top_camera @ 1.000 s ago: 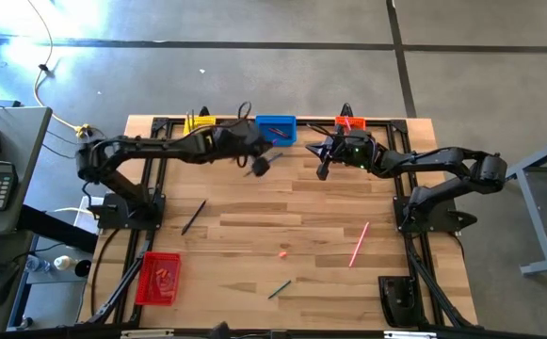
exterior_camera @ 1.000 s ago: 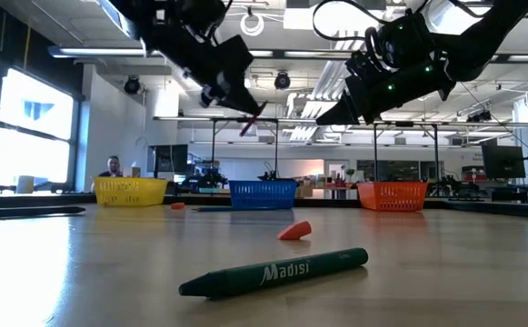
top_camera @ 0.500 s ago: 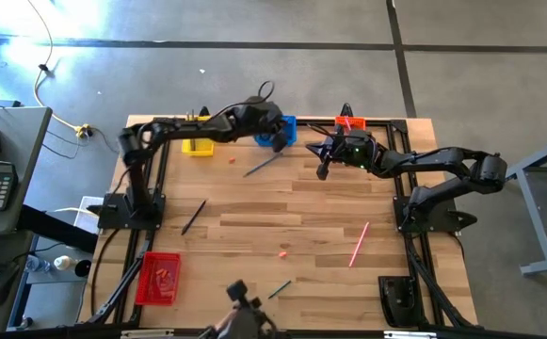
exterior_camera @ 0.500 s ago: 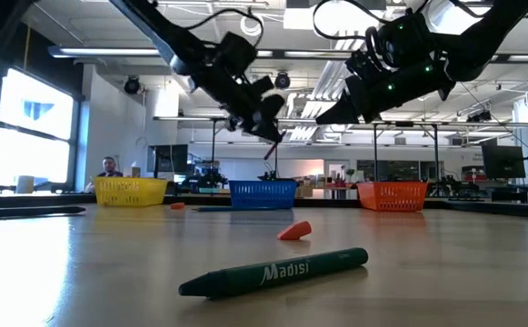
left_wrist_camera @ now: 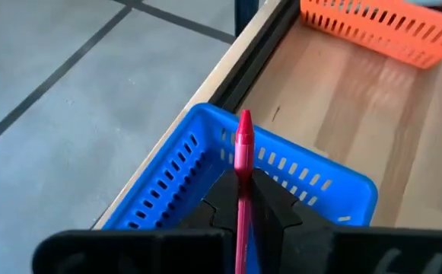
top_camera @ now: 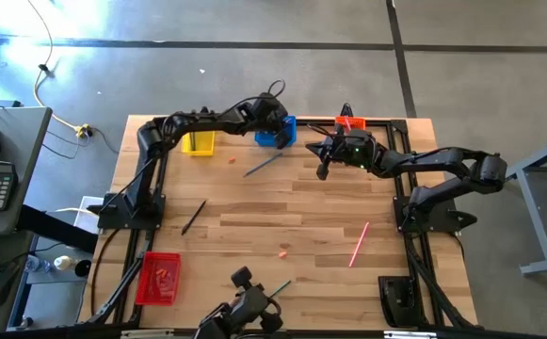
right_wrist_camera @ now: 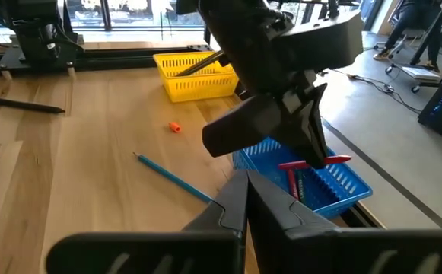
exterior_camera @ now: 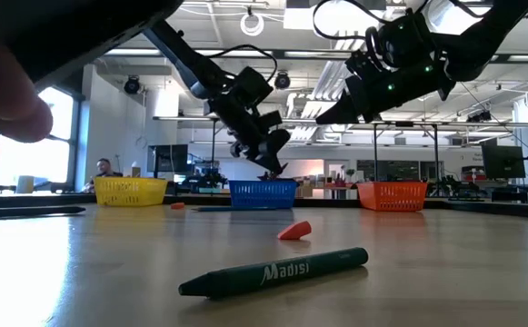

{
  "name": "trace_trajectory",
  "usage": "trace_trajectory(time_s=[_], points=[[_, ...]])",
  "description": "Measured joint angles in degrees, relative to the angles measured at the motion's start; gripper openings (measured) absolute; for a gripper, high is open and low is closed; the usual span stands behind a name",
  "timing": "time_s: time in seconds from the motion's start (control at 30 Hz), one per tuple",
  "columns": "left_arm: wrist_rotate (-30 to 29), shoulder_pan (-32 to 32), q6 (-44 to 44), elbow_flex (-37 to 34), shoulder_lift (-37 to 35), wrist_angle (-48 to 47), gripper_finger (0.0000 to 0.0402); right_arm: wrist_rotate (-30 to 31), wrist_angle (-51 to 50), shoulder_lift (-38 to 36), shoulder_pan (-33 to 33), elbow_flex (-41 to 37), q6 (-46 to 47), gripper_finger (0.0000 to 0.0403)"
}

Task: Sort crayons/erasers/pens/pencils in bins
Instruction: Put the red crayon into the blue bin, then put the black pen into the orange bin

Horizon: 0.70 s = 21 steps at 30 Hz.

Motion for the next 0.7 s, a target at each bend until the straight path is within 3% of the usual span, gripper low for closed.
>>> trace_trajectory(time_s=[0.7], points=[[-0.9,0.0,1.5,0.0,-0.4,0.0,0.0070,0.0,-0.3,0.0,0.0,0.0,0.0,0.0000]])
